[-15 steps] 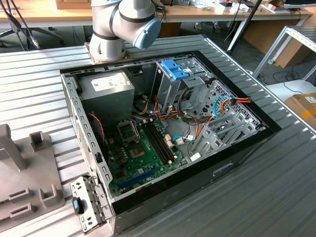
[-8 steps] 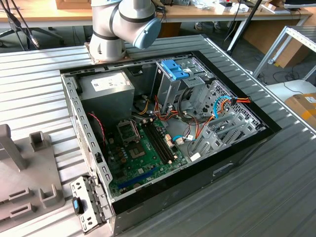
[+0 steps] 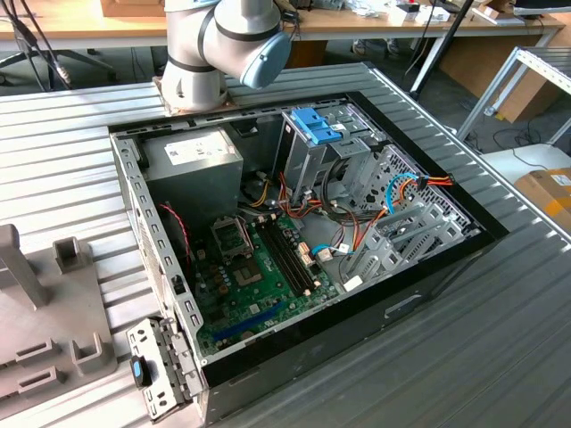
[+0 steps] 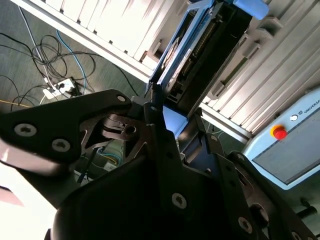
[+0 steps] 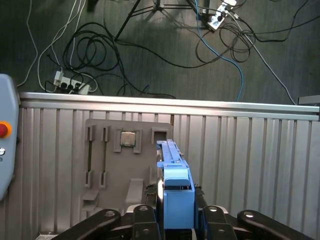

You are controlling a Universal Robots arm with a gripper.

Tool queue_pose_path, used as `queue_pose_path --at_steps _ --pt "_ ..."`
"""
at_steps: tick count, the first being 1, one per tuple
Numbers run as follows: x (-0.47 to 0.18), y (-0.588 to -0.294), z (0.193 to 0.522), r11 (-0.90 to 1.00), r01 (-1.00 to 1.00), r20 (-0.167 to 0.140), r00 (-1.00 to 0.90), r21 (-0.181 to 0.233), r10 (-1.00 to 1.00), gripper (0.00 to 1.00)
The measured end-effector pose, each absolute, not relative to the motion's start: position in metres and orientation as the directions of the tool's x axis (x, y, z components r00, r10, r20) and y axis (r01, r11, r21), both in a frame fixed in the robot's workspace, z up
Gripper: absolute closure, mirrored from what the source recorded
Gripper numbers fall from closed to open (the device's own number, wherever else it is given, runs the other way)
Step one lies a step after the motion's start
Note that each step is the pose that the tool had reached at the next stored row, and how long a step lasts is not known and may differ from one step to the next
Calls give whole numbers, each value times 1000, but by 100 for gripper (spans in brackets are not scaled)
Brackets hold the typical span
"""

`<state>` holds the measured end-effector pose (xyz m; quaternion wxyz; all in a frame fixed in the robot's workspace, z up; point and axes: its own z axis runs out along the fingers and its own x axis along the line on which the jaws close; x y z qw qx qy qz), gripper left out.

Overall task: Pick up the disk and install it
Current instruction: 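Pick up the disk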

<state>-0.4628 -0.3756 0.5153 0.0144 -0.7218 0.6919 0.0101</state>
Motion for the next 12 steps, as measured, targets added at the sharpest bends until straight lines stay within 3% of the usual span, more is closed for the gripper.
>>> queue_pose_path --at_steps 12 --pt "-455 -376 524 -42 -999 -35 43 -7 -998 63"
